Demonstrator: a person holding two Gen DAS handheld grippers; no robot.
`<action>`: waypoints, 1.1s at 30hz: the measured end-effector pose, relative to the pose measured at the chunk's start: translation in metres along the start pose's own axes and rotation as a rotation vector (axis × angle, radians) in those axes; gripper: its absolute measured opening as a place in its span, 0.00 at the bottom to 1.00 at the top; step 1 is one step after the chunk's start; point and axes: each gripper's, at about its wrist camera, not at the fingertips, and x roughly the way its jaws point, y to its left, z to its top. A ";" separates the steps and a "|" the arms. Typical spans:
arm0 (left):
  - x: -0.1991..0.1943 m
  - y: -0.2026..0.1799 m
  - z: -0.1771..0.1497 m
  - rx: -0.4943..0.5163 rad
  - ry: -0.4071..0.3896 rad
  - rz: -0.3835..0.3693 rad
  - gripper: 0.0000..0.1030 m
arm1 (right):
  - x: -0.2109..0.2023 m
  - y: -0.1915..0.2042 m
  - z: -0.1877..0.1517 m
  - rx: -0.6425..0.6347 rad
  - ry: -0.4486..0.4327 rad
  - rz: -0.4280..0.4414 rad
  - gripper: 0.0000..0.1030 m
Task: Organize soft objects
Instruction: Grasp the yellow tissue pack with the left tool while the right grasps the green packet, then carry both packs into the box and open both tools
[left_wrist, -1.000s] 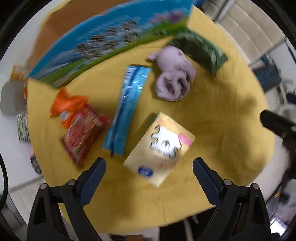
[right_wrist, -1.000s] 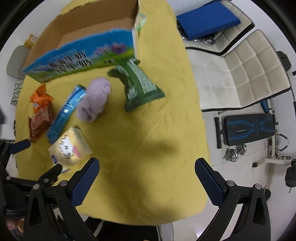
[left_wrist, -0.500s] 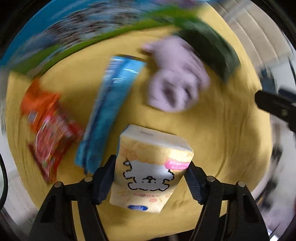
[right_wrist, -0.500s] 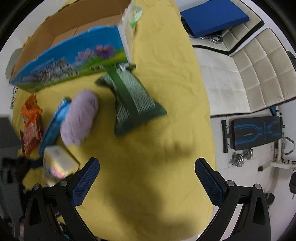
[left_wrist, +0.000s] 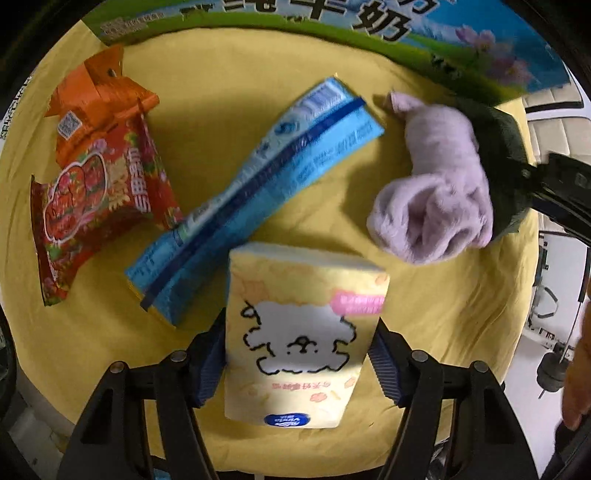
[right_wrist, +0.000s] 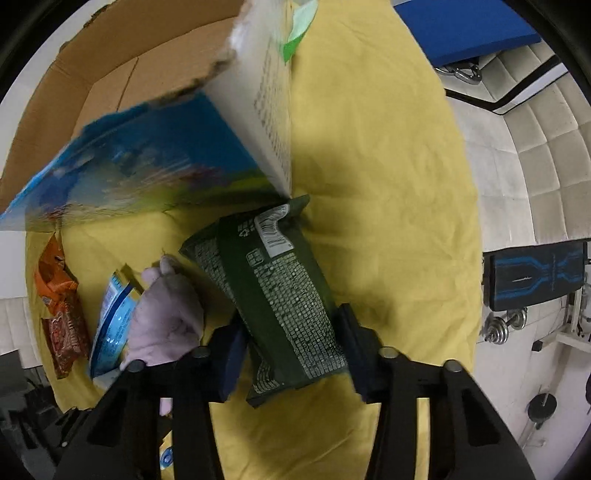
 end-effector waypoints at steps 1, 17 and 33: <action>0.002 0.003 -0.005 -0.005 0.006 -0.008 0.65 | -0.002 -0.002 -0.004 0.005 0.012 0.009 0.38; 0.003 0.026 -0.083 0.008 -0.052 0.048 0.60 | 0.005 -0.006 -0.091 0.077 0.168 -0.081 0.44; -0.110 0.007 -0.155 0.015 -0.242 0.049 0.60 | -0.056 -0.003 -0.117 0.057 0.053 -0.009 0.37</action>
